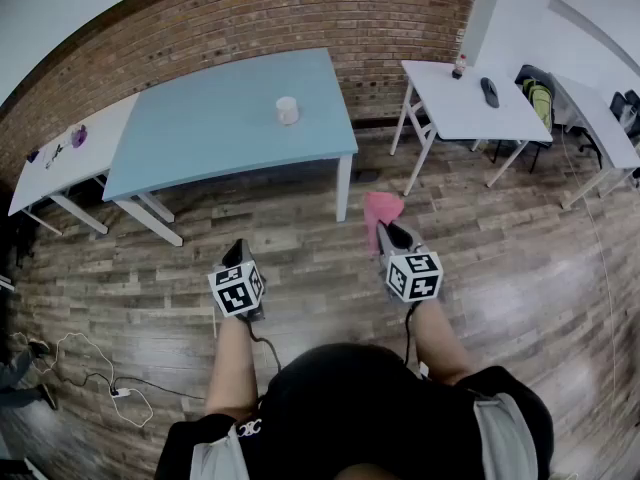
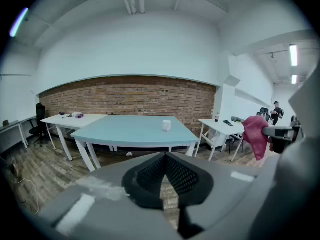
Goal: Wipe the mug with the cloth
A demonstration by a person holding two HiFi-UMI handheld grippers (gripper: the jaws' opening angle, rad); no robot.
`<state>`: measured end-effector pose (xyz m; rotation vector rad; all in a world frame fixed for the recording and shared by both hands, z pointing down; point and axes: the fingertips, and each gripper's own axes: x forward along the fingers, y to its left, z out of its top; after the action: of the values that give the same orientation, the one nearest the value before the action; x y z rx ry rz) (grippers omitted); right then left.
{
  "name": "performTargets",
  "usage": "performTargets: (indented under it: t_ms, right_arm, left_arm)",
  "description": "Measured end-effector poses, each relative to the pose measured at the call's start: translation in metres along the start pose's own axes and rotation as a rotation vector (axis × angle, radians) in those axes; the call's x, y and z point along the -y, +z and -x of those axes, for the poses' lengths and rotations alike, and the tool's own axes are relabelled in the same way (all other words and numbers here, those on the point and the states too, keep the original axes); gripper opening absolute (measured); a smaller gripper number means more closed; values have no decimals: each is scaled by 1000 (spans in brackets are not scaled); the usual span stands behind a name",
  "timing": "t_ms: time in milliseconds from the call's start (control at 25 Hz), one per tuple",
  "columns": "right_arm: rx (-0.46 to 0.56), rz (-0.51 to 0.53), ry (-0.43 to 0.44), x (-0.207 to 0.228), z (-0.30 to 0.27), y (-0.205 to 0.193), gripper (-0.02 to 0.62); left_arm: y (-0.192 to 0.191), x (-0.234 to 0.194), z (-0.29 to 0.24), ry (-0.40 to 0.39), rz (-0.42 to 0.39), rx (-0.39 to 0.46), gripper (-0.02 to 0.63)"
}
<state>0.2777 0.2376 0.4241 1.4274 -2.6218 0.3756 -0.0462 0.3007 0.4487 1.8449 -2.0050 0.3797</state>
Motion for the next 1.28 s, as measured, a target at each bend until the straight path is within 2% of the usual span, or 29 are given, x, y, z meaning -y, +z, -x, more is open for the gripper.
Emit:
performTargets:
  t_ms: [120, 320, 880, 1080, 1280]
  right_arm:
    - [-9, -19, -10, -2, 3, -6, 35]
    - [-15, 3, 11, -8, 6, -8, 35]
    - [-42, 44, 4, -3, 21, -15, 35]
    - [-47, 58, 11, -16, 19, -14, 35]
    - [-56, 62, 1, -35, 16, -16, 35]
  left_arm:
    - [-3, -1, 6, 9, 7, 0, 8]
    - [0, 6, 13, 3, 16, 18, 8]
    - [-15, 21, 17, -22, 29, 19, 8]
    - [-11, 15, 22, -44, 31, 43, 8]
    - [-17, -4, 22, -40, 23, 21, 8]
